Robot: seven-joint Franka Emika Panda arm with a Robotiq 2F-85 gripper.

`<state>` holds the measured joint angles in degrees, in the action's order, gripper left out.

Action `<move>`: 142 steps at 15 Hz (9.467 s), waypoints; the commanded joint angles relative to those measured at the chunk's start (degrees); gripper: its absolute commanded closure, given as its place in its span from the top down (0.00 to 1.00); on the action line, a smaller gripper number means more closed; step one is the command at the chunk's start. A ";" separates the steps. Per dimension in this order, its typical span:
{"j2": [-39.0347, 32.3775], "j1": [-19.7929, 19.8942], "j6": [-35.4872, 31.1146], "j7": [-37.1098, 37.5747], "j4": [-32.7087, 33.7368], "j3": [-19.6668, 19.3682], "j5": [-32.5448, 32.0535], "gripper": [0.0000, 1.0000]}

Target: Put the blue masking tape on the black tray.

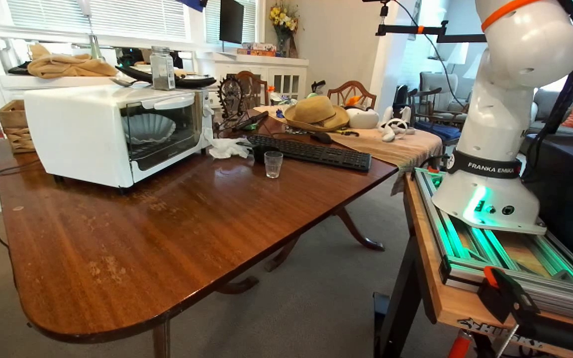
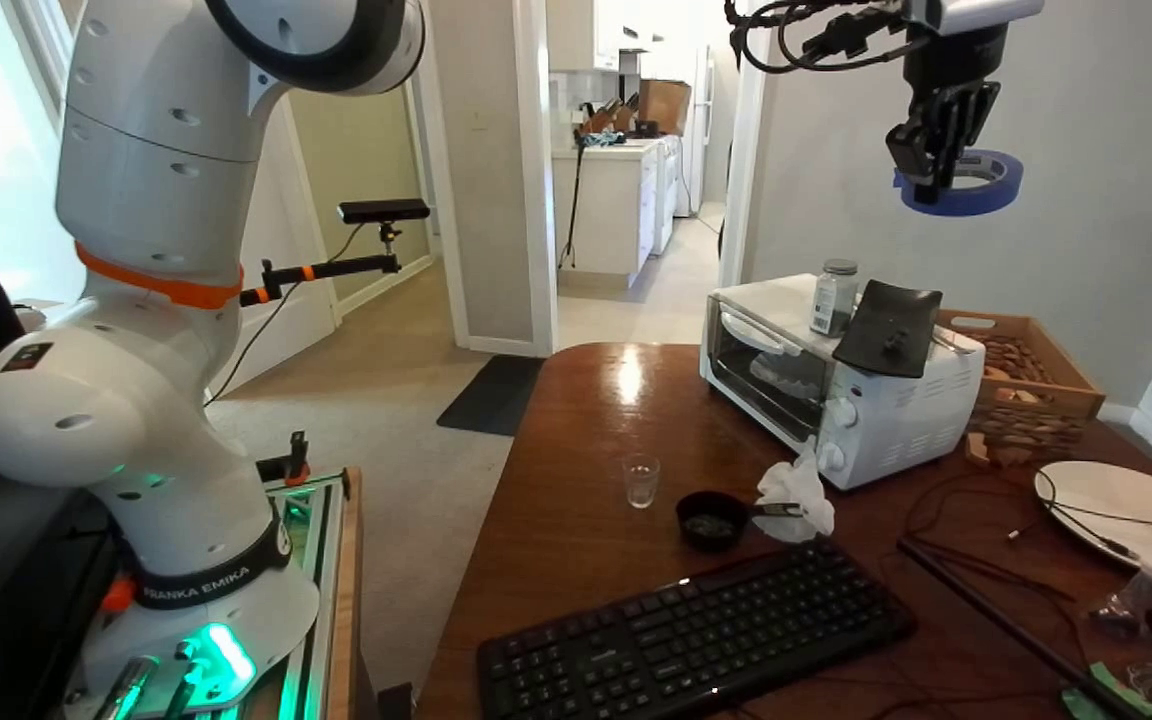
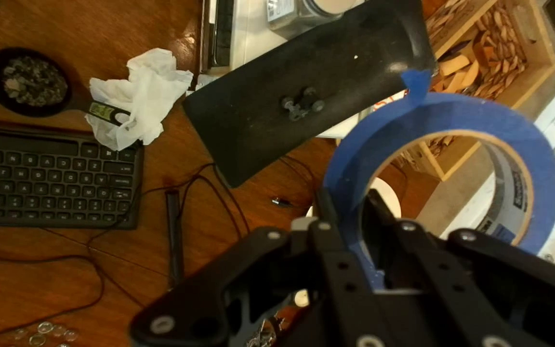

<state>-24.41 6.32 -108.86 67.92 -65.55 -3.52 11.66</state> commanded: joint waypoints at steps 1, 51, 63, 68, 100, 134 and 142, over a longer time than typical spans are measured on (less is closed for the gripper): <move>-0.01 -0.02 0.00 0.00 0.00 0.02 0.00 0.19; -33.27 -2.92 22.82 3.18 36.33 -2.16 -1.38 0.51; -27.91 0.43 20.12 10.74 38.38 -1.27 -1.65 1.00; -26.80 6.32 22.94 18.20 37.55 1.99 2.22 1.00; -26.67 8.59 20.21 20.96 37.63 1.97 -1.53 1.00; -24.32 -13.84 28.96 40.36 38.37 0.00 -9.49 1.00; -23.56 -19.17 35.04 26.40 39.27 -0.93 -17.82 1.00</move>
<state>-48.76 -11.60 -75.38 101.92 -25.94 -3.51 -2.62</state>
